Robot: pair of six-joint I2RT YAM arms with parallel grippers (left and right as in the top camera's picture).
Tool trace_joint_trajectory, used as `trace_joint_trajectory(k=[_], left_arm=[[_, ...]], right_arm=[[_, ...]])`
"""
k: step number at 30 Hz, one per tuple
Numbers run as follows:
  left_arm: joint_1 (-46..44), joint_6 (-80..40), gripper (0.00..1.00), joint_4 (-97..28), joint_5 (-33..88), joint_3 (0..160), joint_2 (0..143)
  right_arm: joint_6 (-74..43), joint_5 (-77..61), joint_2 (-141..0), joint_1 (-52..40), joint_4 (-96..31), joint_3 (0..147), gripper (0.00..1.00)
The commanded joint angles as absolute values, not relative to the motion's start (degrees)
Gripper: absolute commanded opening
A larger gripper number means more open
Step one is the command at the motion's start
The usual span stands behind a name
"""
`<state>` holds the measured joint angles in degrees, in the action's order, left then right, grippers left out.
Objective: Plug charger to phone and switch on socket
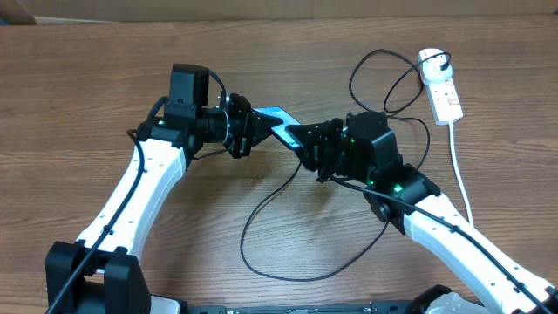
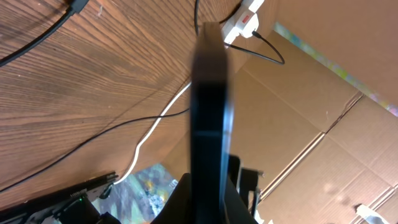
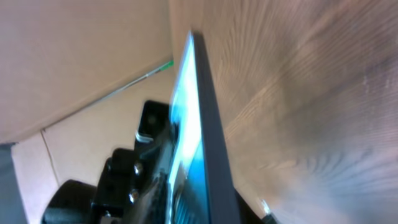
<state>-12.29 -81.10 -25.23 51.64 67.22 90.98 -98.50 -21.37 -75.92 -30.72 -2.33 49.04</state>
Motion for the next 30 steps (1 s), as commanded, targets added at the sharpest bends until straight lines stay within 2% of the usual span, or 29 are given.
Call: trace_joint_trajectory(k=[1,2,3,4,9,13,16,23,30], left_arm=[[-12.6,-81.4,0.05,-24.8,51.2,67.5,91.2],[-12.6,-81.4,0.04,-24.8,50.8,67.5,91.2],[-12.6,-81.3,0.04,-24.8,50.2,67.5,91.2],[-12.6,-81.2,0.05,-24.8,49.5,67.5,91.2],[-12.4,-78.8,0.04,-25.1,43.7,67.5,91.2],[-12.3,-75.1,0.04,-26.7,35.5,67.5,91.2],[-12.3,-68.4,0.04,-30.0,25.2,67.5,91.2],[-10.0,-50.5,0.04,-30.9,25.1,67.7,90.1],[-8.6,-37.2,0.04,-32.3,24.8,67.7,80.0]], right_arm=[[-96.9,-25.5,-74.8,-32.3,-1.9,50.2,0.46],[-95.8,-25.6,-74.8,-32.3,-2.0,50.2,0.54],[-93.9,-25.6,-74.8,-32.3,-2.0,50.2,0.68],[-92.7,-25.6,-74.8,-32.3,-2.0,50.2,0.75],[-84.9,-25.4,-74.8,-32.1,-2.0,50.2,0.99],[-76.4,-24.6,-74.8,-31.9,-2.8,50.2,1.00],[-68.6,-19.4,-74.8,-30.2,-10.7,50.2,1.00],[-64.1,1.8,-76.6,-28.7,-28.1,50.2,1.00],[-60.1,4.4,-83.1,-28.9,-24.8,50.2,1.00]])
